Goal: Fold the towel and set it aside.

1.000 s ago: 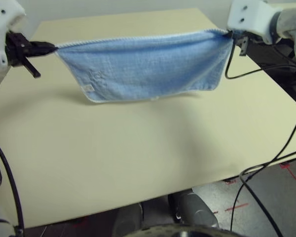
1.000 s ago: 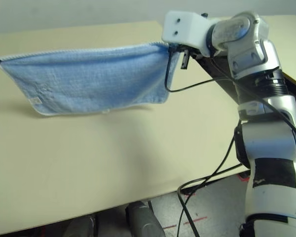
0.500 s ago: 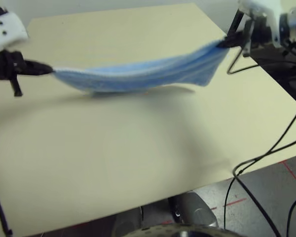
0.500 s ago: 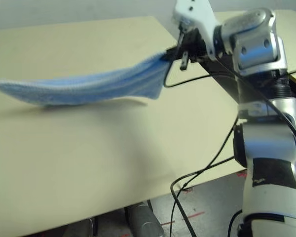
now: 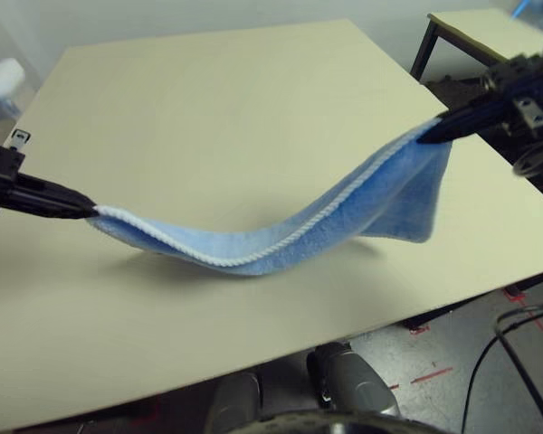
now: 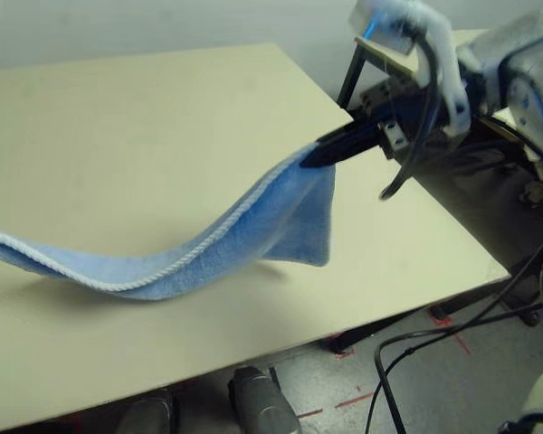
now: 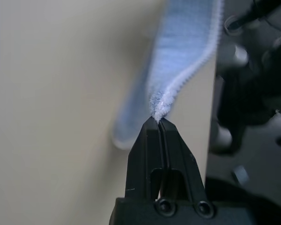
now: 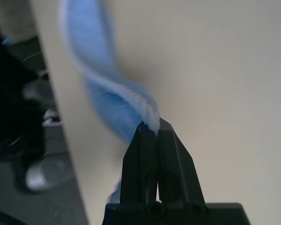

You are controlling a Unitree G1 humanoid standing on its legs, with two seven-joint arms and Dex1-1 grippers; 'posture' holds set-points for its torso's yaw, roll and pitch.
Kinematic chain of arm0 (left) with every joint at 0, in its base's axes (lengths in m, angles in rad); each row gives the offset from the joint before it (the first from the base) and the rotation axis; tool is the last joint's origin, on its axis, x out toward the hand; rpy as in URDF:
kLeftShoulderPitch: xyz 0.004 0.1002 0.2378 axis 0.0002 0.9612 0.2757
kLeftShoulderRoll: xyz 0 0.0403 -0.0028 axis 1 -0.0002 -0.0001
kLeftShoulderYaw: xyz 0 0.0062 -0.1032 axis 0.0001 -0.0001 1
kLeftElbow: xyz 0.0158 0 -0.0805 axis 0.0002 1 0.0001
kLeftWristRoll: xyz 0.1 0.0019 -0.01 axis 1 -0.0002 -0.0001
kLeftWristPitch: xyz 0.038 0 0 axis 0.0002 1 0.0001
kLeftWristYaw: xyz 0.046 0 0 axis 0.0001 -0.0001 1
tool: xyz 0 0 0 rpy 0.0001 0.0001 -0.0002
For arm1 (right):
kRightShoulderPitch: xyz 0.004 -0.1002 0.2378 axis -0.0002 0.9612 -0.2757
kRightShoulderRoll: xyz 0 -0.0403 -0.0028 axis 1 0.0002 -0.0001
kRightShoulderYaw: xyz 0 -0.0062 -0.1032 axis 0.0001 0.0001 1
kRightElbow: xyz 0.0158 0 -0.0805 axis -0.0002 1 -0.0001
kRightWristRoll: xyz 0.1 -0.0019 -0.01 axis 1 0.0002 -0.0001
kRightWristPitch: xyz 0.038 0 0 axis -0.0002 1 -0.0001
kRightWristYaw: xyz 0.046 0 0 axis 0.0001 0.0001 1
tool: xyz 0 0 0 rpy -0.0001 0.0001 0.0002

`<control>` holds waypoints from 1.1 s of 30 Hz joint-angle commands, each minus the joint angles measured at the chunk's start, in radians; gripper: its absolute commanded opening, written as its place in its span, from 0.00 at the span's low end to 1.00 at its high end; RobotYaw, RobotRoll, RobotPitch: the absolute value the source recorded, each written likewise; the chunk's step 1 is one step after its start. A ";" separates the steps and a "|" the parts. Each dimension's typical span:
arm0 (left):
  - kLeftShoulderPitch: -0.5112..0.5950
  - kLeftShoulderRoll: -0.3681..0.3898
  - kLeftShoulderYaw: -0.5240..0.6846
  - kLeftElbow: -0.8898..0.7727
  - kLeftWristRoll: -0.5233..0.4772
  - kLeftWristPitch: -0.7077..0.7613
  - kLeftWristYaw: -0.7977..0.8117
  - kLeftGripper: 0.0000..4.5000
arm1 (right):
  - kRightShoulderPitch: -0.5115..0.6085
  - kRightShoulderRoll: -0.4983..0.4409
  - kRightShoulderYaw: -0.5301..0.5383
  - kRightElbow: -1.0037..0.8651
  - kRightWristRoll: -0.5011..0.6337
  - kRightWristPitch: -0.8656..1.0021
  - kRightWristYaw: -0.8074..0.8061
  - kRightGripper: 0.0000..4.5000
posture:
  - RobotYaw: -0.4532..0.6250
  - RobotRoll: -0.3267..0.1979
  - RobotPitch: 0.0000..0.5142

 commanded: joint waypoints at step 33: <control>-0.271 -0.393 -0.232 0.375 0.783 -0.787 0.140 0.01 | 0.417 0.199 -0.253 0.150 -0.623 -0.839 -0.268 0.00 | 0.33 0.62 0.16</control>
